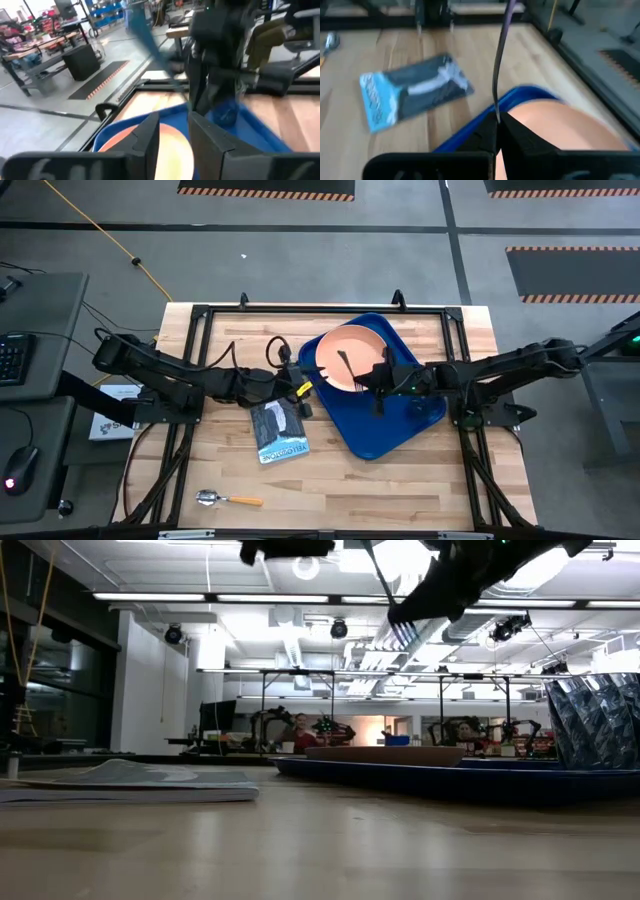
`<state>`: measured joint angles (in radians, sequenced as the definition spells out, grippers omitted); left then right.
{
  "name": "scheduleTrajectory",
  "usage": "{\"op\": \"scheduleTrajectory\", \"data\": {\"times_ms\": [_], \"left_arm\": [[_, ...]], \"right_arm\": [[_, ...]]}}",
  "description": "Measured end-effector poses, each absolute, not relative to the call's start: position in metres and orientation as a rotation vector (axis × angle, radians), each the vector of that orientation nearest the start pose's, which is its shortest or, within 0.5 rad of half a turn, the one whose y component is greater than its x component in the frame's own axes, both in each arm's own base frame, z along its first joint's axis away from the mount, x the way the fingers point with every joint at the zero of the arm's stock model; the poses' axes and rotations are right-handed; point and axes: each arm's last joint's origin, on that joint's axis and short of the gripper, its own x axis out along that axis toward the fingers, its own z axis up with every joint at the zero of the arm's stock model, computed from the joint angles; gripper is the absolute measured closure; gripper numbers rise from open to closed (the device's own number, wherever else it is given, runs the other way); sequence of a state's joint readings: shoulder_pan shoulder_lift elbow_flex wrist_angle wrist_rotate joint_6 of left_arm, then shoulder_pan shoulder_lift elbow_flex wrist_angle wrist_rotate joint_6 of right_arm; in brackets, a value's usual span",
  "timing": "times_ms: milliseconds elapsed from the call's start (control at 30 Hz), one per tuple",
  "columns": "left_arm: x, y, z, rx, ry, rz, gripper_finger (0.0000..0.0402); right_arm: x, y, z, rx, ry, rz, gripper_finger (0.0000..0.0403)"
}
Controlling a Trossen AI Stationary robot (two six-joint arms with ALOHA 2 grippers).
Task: Pick and place plate/cup/fork/spoon on tray
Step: Put the iridescent fork on the right side of the brown plate on the blue tray
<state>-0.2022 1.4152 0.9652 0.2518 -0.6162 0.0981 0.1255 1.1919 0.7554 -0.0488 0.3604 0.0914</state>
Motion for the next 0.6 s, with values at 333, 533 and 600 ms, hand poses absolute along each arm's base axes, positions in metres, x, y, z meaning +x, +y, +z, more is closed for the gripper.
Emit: {"op": "scheduleTrajectory", "data": {"times_ms": [333, 533, 600], "left_arm": [[0.303, -0.009, 0.262, 0.035, -0.055, 0.269, 0.0271], [0.294, 0.002, 0.249, -0.065, -0.258, 0.222, 0.0269], [0.296, 0.003, 0.245, -0.092, -0.303, 0.205, 0.0268]], "right_arm": [[0.246, 0.016, 0.255, -0.037, 0.023, -0.260, 0.0402], [0.230, 0.005, 0.255, -0.017, -0.290, -0.311, 0.0402], [0.228, 0.002, 0.258, -0.012, -0.335, -0.316, 0.0402]]}}
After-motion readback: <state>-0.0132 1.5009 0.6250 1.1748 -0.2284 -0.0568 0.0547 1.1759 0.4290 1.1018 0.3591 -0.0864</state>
